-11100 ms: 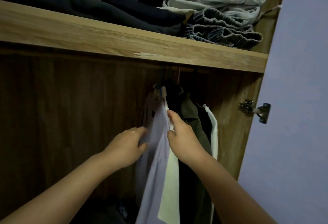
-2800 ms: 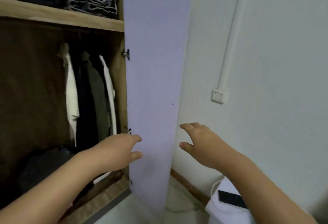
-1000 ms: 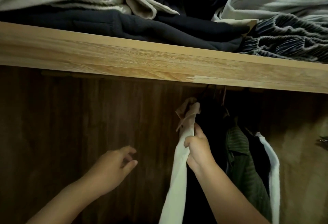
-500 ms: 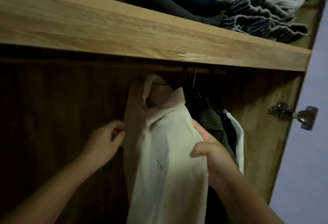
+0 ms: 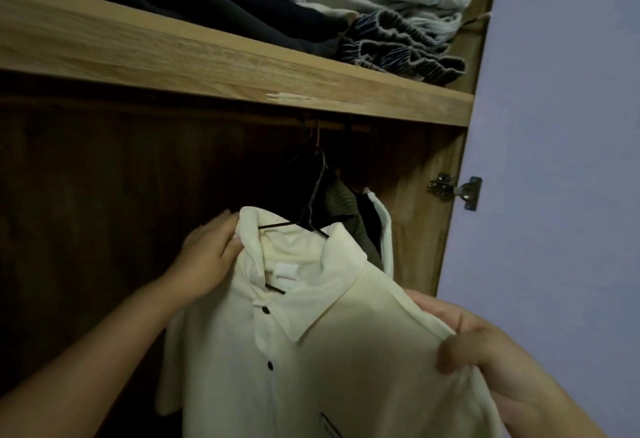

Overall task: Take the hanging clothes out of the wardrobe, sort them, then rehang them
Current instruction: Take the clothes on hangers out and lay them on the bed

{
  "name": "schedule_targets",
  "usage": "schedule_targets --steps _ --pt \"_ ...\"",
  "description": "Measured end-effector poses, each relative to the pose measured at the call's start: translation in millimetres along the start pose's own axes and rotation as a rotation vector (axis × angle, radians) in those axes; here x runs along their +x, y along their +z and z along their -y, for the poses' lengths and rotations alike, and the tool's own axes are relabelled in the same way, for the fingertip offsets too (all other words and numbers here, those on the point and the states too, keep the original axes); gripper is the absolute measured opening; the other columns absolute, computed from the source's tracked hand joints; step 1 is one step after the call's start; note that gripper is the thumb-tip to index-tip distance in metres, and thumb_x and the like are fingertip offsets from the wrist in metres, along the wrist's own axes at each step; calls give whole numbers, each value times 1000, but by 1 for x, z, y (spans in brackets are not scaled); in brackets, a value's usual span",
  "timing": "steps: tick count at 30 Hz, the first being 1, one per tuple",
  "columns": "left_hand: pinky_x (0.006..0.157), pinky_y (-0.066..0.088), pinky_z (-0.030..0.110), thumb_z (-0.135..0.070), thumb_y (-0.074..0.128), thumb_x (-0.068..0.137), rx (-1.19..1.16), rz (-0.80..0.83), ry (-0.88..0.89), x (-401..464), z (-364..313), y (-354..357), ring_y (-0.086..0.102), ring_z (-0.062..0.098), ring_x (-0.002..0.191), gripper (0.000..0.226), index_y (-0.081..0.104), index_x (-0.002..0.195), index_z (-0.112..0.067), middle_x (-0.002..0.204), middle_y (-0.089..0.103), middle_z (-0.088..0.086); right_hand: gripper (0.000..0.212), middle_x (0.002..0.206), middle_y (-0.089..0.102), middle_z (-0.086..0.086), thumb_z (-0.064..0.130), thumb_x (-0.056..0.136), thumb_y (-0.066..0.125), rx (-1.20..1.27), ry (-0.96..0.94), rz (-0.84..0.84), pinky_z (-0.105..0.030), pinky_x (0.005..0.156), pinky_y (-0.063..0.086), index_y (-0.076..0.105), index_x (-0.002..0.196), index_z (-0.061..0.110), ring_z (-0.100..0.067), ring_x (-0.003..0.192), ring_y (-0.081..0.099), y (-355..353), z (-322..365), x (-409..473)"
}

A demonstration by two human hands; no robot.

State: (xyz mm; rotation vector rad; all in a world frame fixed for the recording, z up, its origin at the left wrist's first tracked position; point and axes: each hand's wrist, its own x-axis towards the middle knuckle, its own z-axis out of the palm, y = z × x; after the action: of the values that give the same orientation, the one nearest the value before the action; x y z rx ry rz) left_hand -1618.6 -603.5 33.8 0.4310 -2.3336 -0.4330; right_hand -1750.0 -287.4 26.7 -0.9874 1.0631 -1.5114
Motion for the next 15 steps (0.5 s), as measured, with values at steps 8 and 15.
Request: schedule_targets --steps 8,15 --pt "55 39 32 -20 53 92 -45 -121 87 -78 -109 31 53 15 57 18 60 77 -13 59 56 -3 55 125 56 -29 -11 75 49 -215 41 -157 -43 94 45 58 126 7 -42 111 55 -1 7 -155" --pt "50 26 23 -33 42 84 -156 -208 168 -152 -214 62 35 9 51 31 45 58 -16 47 37 -10 43 42 43 11 46 81 63 -1237 203 -956 -22 48 27 50 56 14 -6 43 39 32 0 -267"
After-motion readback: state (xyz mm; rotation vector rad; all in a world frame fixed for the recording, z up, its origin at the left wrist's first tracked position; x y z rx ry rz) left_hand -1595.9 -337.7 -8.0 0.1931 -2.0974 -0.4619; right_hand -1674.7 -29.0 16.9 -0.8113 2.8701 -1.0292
